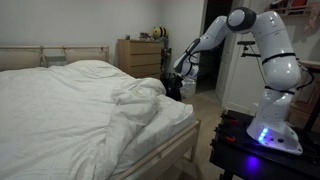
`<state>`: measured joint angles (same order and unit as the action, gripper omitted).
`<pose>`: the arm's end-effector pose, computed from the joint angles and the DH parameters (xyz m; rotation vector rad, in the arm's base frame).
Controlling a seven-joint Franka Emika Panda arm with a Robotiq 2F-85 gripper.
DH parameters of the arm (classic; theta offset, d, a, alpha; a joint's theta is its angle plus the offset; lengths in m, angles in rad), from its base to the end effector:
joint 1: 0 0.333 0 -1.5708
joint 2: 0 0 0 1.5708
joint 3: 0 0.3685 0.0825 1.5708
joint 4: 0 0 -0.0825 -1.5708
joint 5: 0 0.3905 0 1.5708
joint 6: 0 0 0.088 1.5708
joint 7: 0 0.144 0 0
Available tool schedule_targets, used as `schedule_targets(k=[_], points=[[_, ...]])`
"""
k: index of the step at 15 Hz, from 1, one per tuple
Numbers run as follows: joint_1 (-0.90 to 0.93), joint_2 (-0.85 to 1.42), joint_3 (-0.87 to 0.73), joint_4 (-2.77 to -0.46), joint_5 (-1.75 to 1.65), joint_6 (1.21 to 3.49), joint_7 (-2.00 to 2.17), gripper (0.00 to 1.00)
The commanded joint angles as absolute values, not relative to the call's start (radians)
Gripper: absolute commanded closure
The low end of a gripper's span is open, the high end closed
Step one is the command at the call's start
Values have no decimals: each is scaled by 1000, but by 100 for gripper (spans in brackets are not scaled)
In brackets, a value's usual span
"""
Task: Completely cover the white blanket over the bed
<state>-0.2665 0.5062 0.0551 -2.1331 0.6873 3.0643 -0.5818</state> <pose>0.6106 -0.1819 0.2086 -2.9782 0.4765 -0.6853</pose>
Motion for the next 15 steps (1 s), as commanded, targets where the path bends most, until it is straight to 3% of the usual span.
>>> schedule_targets(k=[1, 10, 15], points=[[-266, 502, 55, -2134, 687, 3064, -582, 0], [-271, 622, 63, -2004, 726, 3140, -518, 0], [-471, 765, 271, -1849, 811, 3268, -511, 0]])
